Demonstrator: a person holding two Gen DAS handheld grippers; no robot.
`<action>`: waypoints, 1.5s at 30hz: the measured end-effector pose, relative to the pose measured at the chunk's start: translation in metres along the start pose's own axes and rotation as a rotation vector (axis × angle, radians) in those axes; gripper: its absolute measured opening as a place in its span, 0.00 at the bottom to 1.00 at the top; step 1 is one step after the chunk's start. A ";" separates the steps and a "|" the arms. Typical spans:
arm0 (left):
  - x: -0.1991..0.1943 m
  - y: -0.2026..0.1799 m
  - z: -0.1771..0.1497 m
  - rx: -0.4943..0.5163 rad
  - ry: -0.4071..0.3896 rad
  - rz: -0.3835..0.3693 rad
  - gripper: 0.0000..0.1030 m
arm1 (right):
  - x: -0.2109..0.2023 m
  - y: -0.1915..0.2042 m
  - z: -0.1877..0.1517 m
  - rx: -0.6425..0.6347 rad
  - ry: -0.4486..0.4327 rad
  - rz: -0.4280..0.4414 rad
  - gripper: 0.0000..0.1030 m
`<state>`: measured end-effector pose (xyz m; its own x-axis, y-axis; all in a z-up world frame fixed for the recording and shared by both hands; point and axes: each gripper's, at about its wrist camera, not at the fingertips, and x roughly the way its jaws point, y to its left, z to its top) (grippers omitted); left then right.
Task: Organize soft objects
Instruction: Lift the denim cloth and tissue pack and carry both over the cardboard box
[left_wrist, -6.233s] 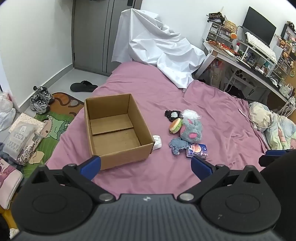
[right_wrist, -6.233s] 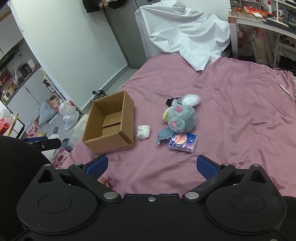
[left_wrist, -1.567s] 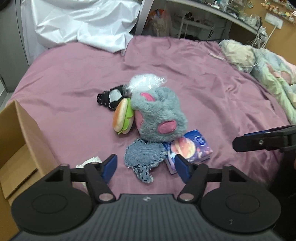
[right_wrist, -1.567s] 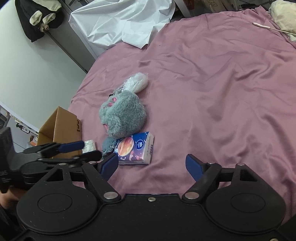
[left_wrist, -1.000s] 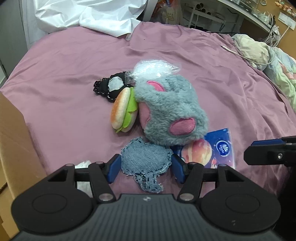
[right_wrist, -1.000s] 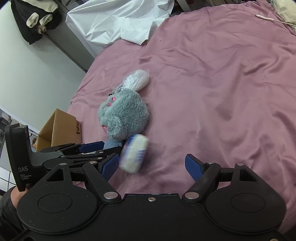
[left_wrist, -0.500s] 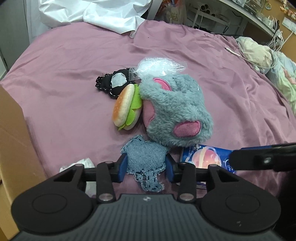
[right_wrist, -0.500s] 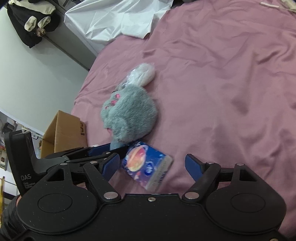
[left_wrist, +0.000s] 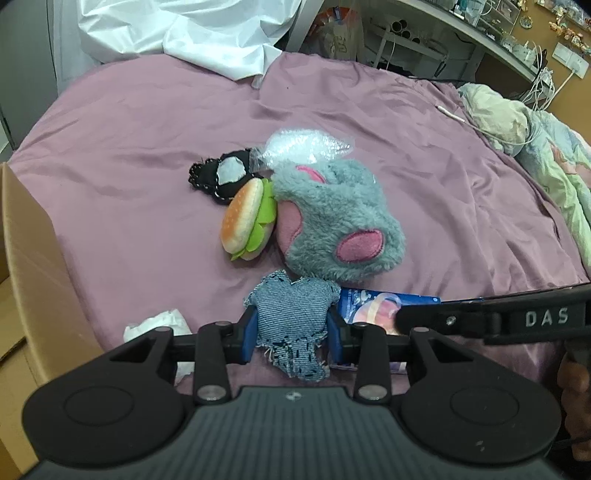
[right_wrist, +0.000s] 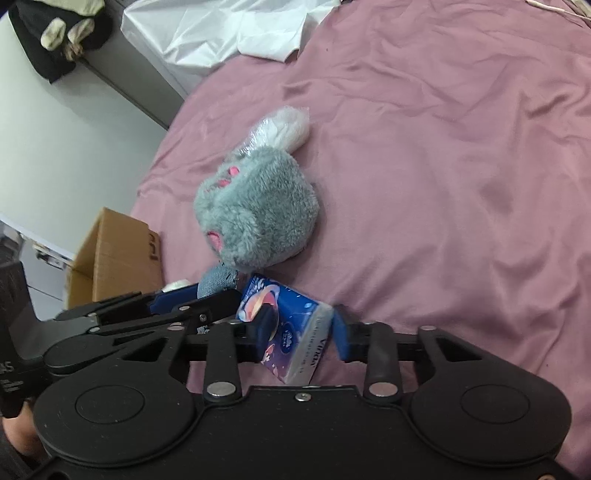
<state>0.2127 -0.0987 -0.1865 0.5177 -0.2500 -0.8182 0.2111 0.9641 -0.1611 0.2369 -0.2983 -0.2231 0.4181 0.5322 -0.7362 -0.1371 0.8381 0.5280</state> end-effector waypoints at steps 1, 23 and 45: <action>-0.003 0.000 0.000 0.003 -0.005 0.000 0.36 | -0.004 -0.001 0.000 0.001 -0.008 0.006 0.27; -0.083 0.008 0.012 0.008 -0.149 0.042 0.36 | -0.063 0.062 0.012 -0.140 -0.189 0.047 0.19; -0.142 0.084 -0.002 -0.101 -0.228 0.138 0.36 | -0.056 0.129 0.017 -0.226 -0.249 0.099 0.19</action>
<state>0.1548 0.0177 -0.0849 0.7114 -0.1182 -0.6928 0.0479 0.9916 -0.1200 0.2113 -0.2222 -0.1066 0.5956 0.5896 -0.5456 -0.3715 0.8044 0.4637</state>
